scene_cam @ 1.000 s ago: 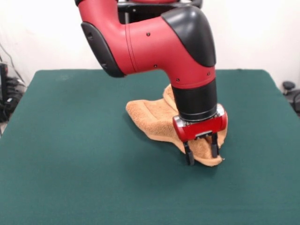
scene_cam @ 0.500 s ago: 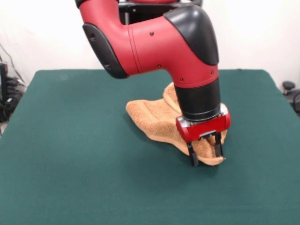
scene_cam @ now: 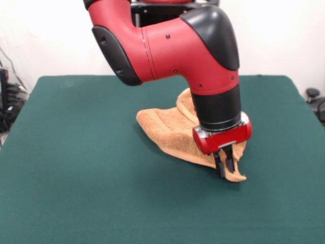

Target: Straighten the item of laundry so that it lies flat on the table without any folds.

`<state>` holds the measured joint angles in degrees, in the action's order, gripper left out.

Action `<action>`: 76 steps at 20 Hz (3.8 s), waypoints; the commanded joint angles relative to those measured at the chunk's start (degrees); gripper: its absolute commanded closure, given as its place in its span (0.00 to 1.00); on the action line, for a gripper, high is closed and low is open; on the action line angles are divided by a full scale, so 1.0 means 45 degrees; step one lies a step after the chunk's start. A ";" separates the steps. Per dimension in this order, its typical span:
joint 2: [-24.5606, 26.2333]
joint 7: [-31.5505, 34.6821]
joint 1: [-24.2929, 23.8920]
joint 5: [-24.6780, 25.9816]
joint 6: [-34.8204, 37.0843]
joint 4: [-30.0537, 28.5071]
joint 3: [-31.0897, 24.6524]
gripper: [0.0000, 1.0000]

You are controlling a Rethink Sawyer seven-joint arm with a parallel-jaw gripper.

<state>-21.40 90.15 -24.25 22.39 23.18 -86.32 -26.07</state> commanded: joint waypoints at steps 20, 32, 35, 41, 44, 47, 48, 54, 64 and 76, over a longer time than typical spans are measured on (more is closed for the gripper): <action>-0.2200 -0.0576 -0.0341 0.0303 0.0578 -0.2286 -0.1453 1.00; -0.4818 -0.0885 -0.1502 -0.0867 0.2631 -0.3889 -0.2819 1.00; -0.5754 -0.1131 -0.1891 -0.1366 0.3470 -0.4239 -0.3303 1.00; -0.7400 -0.1771 -0.2991 -0.2503 0.4812 -0.4928 -0.4576 1.00; -0.8088 -0.2045 -0.3512 -0.2961 0.5274 -0.5230 -0.5171 1.00; -0.8892 -0.2409 -0.4146 -0.3522 0.5810 -0.5547 -0.5896 1.00; -0.9029 -0.2442 -0.4261 -0.3603 0.5925 -0.5575 -0.6036 1.00; -0.9162 -0.2526 -0.4629 -0.3383 0.6427 -0.5210 -0.6431 1.00; -0.9692 -0.3513 -0.6099 -0.3083 0.6906 -0.5096 -0.7498 1.00; -0.9690 -0.3833 -0.7205 -0.1125 0.5901 -0.4525 -0.8174 1.00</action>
<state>-64.44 90.15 -57.09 13.55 47.58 -104.59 -57.67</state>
